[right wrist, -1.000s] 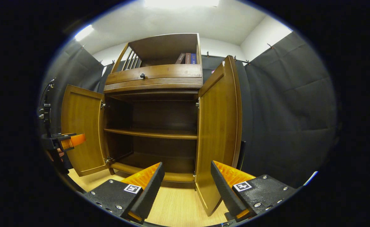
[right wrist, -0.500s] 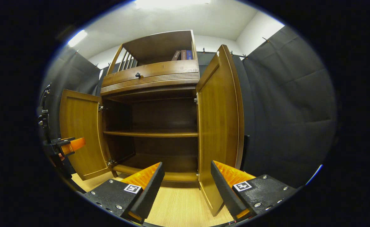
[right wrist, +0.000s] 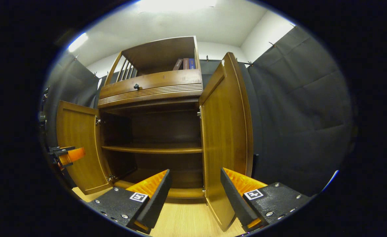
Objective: Open the right door of the double-door shoe cabinet with the right hand, and open the left door with the left hand.
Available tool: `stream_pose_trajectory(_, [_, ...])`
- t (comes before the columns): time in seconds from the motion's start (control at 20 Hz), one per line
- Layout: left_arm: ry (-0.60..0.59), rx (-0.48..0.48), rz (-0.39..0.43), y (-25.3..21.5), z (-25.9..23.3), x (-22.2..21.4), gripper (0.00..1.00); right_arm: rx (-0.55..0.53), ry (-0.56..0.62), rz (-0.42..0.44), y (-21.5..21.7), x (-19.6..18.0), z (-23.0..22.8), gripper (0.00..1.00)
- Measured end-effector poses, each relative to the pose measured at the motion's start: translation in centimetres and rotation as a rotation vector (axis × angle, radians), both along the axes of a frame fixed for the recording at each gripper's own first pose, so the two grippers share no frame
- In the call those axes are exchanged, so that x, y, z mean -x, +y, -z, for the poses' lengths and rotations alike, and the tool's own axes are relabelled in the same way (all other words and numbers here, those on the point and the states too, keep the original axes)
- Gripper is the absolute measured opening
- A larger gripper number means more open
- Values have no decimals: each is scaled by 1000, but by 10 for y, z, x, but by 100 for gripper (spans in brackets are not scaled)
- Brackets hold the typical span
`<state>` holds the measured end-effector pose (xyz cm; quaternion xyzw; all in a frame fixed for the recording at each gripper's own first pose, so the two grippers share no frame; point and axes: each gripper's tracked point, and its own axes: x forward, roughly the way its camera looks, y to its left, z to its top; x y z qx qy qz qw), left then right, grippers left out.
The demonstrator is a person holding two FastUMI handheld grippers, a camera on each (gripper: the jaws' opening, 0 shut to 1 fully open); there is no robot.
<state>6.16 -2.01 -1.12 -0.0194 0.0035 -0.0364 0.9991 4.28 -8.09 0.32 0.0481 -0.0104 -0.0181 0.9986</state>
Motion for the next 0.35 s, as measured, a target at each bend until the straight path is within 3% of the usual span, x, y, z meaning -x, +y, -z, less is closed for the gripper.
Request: stream_pose_trajectory(0.35, [10, 3, -37, 7, 5, 5, 94, 45, -12, -5, -3, 9, -4, 90])
